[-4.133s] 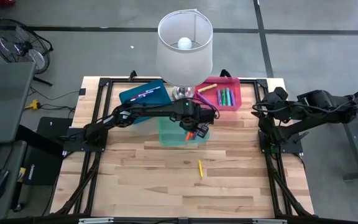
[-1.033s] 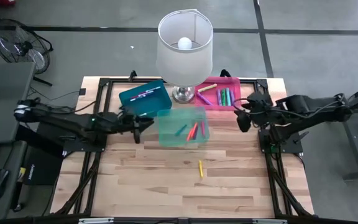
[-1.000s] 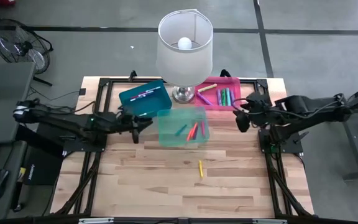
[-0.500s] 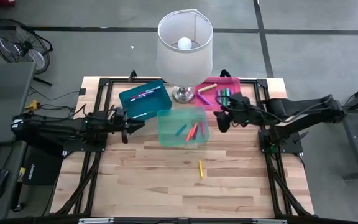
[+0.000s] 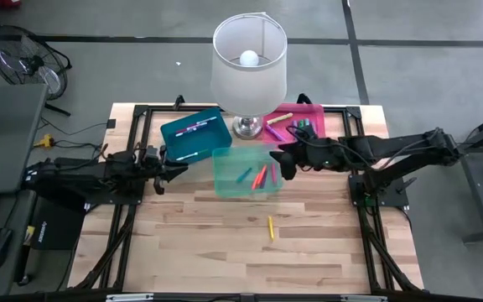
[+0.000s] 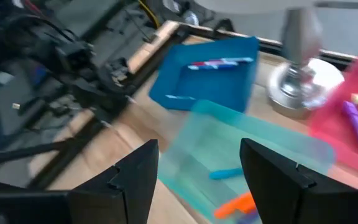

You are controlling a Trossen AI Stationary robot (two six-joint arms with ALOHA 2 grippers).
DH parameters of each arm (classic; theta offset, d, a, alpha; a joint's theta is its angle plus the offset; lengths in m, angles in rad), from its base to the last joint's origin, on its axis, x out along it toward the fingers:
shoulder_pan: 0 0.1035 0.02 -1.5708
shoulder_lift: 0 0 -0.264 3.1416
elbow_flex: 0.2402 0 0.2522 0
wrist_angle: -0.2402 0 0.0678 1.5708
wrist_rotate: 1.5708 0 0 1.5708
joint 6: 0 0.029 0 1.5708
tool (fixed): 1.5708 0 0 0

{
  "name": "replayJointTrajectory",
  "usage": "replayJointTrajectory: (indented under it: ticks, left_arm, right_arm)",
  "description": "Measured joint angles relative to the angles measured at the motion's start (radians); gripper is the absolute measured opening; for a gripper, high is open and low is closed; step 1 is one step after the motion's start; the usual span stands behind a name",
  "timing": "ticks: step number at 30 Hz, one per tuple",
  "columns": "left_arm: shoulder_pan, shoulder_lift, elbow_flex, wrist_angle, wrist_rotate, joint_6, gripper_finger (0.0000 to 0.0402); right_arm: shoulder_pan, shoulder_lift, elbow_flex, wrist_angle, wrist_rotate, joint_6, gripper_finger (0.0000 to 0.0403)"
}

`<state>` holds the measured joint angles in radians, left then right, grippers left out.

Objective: Pick & Place Markers
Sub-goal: Put the yellow pen into the green bin

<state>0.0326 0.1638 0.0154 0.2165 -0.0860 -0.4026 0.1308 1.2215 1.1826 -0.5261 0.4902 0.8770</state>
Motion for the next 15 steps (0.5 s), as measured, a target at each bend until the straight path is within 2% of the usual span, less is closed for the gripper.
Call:
replayJointTrajectory:
  ticks: [4,7,15]
  left_arm:
    - [0.000,-0.061,-0.001,-0.013,0.009,0.006,0.0074]
    - [0.000,-0.095,-0.002,-0.017,0.050,0.006,0.0074]
    - [0.000,-0.136,-0.003,-0.018,0.148,0.007,0.0074]
  right_arm:
    - [0.014,0.083,0.075,0.043,-0.027,-0.066,0.0216]
    - [0.024,0.190,0.198,-0.025,-0.057,-0.096,0.0216]
    - [0.026,0.499,0.616,-0.555,-0.155,0.061,0.0194]
